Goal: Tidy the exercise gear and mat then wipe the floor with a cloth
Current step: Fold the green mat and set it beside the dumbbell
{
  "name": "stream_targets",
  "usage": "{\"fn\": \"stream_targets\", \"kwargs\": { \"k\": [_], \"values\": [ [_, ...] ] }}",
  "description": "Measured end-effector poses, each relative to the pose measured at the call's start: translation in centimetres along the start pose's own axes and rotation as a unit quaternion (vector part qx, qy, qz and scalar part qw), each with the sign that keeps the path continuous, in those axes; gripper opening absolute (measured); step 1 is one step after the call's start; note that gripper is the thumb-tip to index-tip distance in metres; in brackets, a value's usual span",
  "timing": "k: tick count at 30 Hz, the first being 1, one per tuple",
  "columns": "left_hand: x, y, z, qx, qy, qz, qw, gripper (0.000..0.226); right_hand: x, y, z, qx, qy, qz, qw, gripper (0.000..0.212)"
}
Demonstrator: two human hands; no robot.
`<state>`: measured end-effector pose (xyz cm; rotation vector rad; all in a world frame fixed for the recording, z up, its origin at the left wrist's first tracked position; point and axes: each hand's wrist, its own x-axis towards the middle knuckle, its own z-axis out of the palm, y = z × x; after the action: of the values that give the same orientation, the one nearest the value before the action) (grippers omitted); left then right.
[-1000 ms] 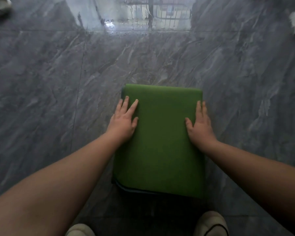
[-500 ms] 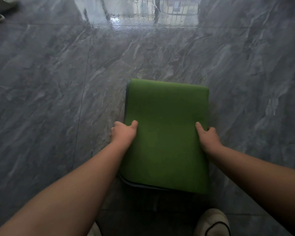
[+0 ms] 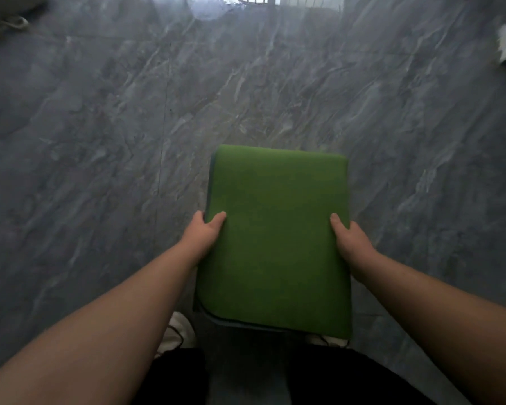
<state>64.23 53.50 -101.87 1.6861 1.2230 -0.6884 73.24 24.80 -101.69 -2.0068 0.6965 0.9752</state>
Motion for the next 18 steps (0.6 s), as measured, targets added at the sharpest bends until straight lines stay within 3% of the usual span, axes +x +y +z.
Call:
{"fn": "stream_targets", "kwargs": {
  "k": [12,18],
  "values": [
    [-31.4,7.0,-23.4,-0.028,0.031,0.025,0.999,0.061,-34.7,-18.0,-7.1,-0.016,-0.036,-0.028,0.999,0.059],
    [-46.6,11.7,-34.3,-0.039,0.029,0.095,0.994,0.060,-52.8,-24.8,-11.5,-0.014,0.021,-0.120,0.992,0.049]
  ]
}}
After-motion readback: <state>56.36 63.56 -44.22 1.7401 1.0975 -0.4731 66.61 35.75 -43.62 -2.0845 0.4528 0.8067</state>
